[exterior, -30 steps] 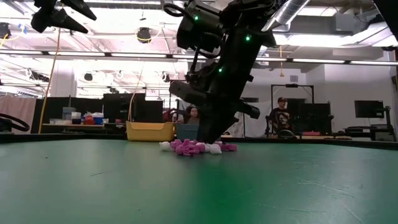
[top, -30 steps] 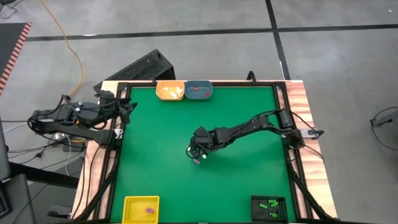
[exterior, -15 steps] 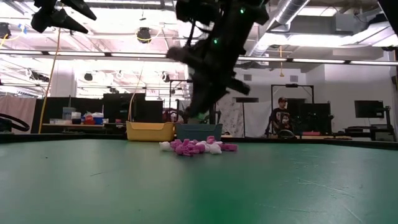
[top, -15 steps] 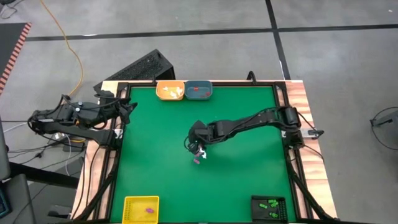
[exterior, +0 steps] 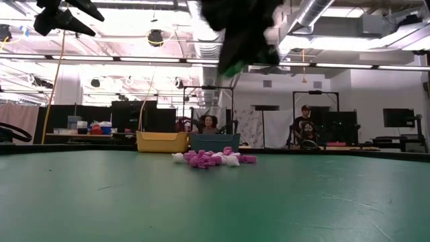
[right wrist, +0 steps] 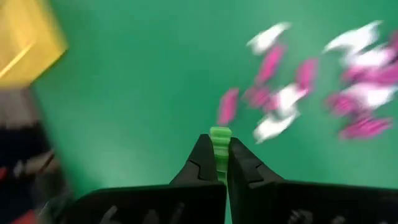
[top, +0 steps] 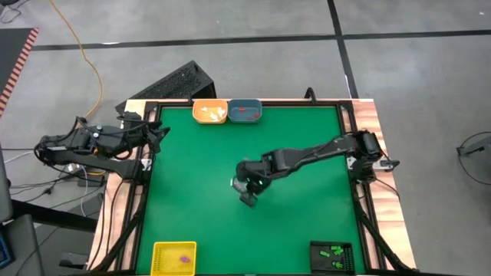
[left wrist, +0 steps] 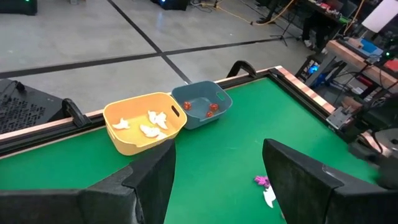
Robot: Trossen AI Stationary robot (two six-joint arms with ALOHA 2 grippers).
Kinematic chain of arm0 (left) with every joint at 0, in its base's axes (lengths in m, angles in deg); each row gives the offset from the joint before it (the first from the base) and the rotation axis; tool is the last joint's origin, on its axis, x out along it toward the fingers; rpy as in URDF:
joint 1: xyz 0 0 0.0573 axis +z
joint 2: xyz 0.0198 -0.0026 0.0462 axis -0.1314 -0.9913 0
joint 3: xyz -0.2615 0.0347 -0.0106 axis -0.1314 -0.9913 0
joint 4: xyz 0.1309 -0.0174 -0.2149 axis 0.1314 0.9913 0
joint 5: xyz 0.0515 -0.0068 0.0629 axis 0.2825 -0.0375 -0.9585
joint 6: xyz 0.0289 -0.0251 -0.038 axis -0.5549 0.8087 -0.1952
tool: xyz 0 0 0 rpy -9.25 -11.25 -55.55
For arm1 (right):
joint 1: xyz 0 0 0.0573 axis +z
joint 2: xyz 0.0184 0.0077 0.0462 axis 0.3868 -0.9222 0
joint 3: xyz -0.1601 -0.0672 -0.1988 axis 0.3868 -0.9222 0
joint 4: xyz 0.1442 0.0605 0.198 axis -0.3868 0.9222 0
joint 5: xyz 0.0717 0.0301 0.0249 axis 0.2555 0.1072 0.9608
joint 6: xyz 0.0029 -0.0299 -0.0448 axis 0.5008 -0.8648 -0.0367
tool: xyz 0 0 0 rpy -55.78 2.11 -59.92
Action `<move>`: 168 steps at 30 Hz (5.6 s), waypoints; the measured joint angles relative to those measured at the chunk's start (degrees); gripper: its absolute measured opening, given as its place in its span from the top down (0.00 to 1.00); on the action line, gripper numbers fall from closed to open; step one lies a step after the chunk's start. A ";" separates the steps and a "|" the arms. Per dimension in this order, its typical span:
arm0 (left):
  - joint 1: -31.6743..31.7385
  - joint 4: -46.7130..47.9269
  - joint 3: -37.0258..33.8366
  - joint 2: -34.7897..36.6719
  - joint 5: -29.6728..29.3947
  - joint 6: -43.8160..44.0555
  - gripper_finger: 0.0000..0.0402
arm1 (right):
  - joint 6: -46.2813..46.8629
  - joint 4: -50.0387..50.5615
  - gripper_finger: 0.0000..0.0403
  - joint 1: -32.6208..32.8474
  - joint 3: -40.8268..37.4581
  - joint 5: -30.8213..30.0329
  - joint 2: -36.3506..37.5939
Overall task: Sort Halloween decoration
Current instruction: Put the green skeleton into the black bin, then put the pink skeleton into the yellow bin
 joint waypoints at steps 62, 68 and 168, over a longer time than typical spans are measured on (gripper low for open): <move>-0.02 0.02 0.00 -0.01 0.02 1.17 0.42 | 71.03 -3.32 0.73 45.55 -26.18 7.18 12.85; -0.01 0.02 0.00 -0.02 -0.26 1.11 0.42 | 64.68 -5.71 0.68 41.83 -25.18 5.47 13.98; -0.01 0.02 0.00 -0.02 -0.02 1.68 0.42 | 30.07 -5.48 0.99 -2.02 -9.65 -29.26 -3.26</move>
